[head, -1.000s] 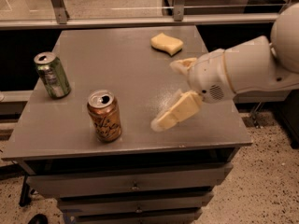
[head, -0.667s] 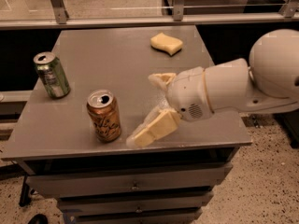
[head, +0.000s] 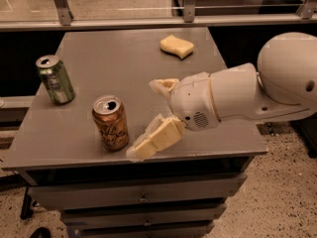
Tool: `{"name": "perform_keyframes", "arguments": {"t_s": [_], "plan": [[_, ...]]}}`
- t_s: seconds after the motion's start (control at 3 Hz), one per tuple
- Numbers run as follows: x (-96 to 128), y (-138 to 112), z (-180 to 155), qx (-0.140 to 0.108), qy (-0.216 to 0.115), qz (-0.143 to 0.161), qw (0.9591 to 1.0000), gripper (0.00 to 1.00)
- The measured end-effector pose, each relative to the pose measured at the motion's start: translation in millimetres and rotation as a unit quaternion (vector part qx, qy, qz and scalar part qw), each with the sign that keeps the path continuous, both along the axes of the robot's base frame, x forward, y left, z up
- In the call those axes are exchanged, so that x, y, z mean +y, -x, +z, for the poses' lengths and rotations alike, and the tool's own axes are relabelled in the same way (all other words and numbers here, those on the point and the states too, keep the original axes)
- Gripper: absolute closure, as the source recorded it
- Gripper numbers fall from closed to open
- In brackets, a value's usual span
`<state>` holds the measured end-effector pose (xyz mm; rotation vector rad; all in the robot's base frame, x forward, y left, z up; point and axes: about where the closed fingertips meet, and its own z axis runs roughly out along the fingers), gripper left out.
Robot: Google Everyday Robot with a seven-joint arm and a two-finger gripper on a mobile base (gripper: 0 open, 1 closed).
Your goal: Pick orange can
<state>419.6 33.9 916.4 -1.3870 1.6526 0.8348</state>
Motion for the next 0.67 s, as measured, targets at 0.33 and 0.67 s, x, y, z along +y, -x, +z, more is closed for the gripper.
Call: {"name": "perform_keyframes", "arguments": {"t_s": [0.33,0.67], "plan": [[17.9,5.1,-14.5,-0.007,-0.016,0.010,0.9998,0.00],[51.5,10.5,-41.8,-0.010,-0.050,0.026,0.9984,0.00]]}}
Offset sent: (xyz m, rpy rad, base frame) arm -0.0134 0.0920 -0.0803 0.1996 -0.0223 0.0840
